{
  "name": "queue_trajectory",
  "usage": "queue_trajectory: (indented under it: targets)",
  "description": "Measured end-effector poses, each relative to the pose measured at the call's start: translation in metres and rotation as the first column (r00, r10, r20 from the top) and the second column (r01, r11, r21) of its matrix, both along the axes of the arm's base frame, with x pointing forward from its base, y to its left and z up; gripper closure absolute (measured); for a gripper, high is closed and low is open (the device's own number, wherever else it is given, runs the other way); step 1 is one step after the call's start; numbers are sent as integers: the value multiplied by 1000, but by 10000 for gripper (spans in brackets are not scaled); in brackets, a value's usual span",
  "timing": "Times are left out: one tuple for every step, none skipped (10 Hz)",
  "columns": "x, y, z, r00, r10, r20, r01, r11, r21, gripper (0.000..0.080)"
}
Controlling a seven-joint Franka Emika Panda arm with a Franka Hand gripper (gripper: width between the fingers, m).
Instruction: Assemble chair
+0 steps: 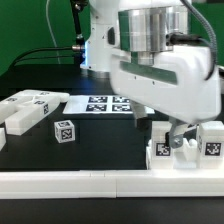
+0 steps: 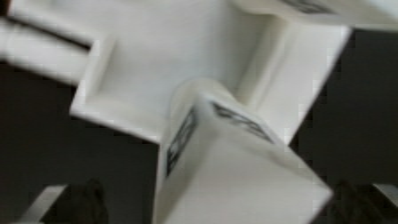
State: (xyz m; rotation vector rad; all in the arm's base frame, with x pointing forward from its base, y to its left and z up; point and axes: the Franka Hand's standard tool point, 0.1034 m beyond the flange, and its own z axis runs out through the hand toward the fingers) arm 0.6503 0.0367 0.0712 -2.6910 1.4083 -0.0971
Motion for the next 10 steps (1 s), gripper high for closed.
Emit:
queue_trajectory:
  targets:
    - [-1,1,-1,998,61,8,-61,998,-8,156]
    - [-1,0,-1,992,127,10,-127,992,-18,151]
    - [-1,0,-1,980,198,12,-198,980,-30,151]
    - [-1,1,-1,955,295,13,-295,954,-47,150]
    - [3,7,2,834,552,14,-547,830,-110,150]
    - [6,5,3,781,623,29,-615,777,-131,150]
    - [6,5,2,818,575,30,-568,814,-121,173]
    - [6,5,2,823,568,31,-561,819,-120,173]
    - [6,5,2,840,541,33,-535,837,-116,344]
    - [6,5,2,875,482,36,-476,873,-106,519]
